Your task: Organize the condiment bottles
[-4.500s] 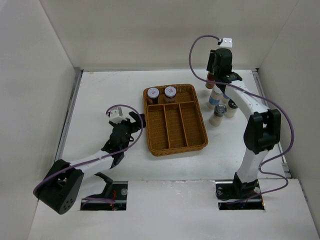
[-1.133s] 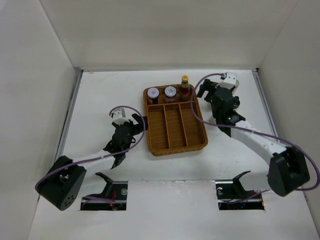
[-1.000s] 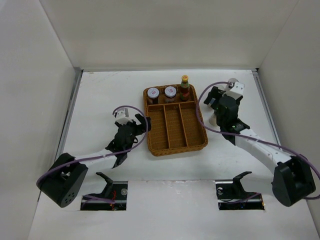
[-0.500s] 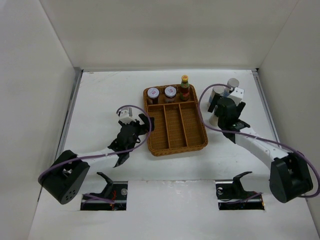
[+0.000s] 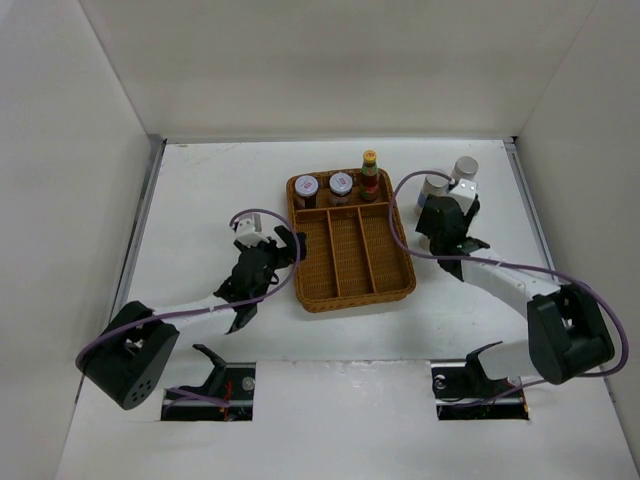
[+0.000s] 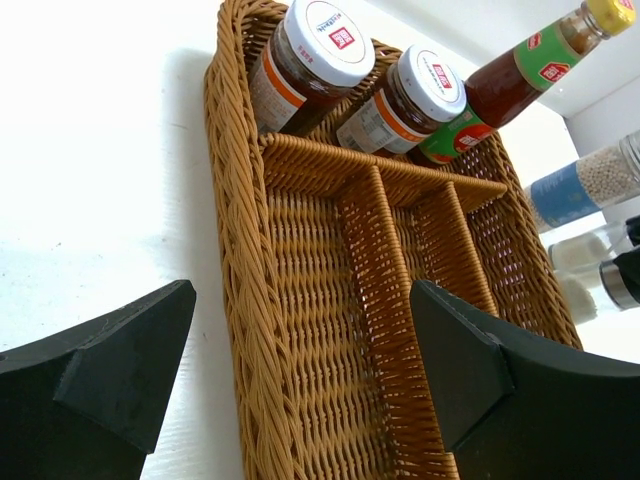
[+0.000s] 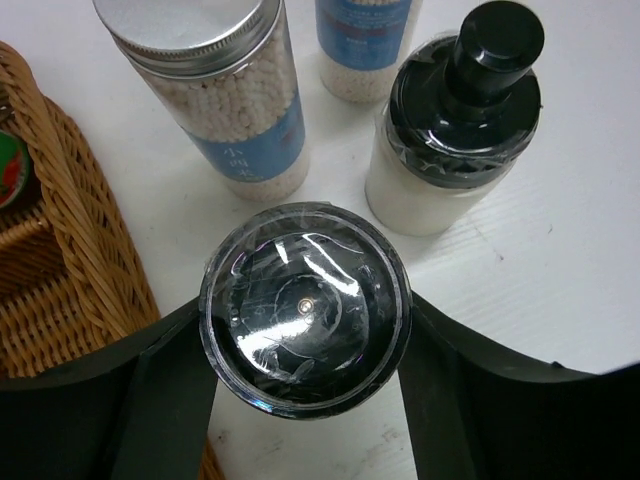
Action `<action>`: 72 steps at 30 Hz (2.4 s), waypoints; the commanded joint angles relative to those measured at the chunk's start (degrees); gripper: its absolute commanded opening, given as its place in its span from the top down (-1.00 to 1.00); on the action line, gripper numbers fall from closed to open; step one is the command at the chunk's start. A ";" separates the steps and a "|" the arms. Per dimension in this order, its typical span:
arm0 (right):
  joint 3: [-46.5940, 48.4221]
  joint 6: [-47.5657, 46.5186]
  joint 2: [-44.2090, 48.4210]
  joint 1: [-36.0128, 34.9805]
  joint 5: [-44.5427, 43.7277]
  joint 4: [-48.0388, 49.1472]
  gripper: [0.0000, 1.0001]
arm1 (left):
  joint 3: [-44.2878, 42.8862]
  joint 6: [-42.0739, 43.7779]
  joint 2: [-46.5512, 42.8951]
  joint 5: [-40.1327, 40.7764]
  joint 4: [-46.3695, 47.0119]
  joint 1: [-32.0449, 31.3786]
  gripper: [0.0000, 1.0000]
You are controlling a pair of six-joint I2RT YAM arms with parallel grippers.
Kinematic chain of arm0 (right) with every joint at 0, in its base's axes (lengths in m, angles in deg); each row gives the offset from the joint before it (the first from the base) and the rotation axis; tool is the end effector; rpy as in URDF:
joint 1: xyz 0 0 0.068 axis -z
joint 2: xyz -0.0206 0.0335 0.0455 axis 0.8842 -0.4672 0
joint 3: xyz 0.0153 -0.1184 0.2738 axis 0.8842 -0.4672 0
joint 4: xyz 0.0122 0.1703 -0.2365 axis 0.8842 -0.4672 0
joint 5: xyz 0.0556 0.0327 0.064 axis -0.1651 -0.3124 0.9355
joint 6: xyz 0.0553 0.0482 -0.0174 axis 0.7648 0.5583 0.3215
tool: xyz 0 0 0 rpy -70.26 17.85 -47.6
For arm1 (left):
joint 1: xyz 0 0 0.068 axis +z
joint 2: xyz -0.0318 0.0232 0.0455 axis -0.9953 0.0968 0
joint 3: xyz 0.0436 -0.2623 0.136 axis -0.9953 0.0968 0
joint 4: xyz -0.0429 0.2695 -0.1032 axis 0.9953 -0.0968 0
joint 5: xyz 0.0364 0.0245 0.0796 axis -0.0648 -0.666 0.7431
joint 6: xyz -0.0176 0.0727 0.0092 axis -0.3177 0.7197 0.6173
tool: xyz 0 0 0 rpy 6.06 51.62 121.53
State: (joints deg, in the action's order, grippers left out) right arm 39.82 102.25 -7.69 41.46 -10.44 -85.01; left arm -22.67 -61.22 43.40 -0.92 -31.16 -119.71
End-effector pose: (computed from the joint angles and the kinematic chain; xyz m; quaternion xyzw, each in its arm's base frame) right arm 0.3168 0.0806 0.2136 0.1564 0.8329 -0.0763 0.5253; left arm 0.2328 -0.1356 0.1760 -0.1348 0.7494 -0.2573 0.5951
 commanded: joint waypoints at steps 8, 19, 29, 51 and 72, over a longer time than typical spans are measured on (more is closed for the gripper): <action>2.40 -10.78 12.07 -9.40 -11.69 9.96 -0.13 | 1.11 0.01 -3.80 0.89 2.71 1.73 -0.78; 18.56 -6.75 -3.72 -26.80 4.74 15.76 -0.15 | 7.43 -4.47 -13.20 7.83 2.27 8.85 -0.76; 31.32 -6.84 -21.92 -31.56 8.61 19.02 -0.17 | 7.52 -6.32 -13.74 6.17 -0.90 11.23 -0.78; 20.71 -9.13 -7.91 -25.87 5.55 18.85 -1.00 | 6.73 -6.67 -11.90 4.32 -0.37 11.05 -0.78; 8.21 -1.83 -2.06 13.52 3.77 4.07 -0.82 | 6.29 -6.76 -10.40 3.36 0.60 9.38 -0.78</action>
State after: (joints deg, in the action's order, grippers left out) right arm 46.42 98.29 -8.70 54.01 -11.49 -80.20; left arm -14.93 -67.45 33.30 3.22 -33.37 -110.36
